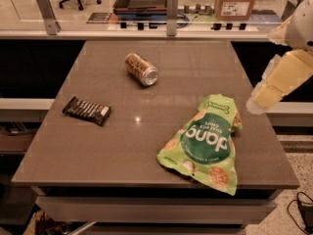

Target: Place orange can upright

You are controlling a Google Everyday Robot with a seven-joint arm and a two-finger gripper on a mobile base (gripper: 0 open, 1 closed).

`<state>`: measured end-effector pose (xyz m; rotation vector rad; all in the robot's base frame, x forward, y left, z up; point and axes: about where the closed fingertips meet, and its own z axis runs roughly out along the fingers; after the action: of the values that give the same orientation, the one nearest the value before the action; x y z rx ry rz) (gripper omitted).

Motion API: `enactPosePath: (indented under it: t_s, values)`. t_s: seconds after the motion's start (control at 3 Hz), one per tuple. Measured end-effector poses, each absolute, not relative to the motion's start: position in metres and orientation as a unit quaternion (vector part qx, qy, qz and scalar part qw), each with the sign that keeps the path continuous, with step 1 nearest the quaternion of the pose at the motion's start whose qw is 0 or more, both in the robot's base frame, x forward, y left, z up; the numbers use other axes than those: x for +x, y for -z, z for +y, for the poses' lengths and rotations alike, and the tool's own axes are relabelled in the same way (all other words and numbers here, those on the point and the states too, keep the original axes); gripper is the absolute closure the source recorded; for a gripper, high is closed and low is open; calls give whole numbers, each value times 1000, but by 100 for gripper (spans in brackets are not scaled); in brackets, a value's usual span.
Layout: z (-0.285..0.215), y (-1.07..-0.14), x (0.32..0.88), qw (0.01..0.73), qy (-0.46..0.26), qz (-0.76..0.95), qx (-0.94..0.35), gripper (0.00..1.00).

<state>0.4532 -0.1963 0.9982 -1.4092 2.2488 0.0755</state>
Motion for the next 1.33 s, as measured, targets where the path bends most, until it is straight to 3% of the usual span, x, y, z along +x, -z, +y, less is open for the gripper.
enactPosePath:
  t_s: [1.33]
  values:
    - [-146, -1020, 528, 311, -65, 882, -349, 0]
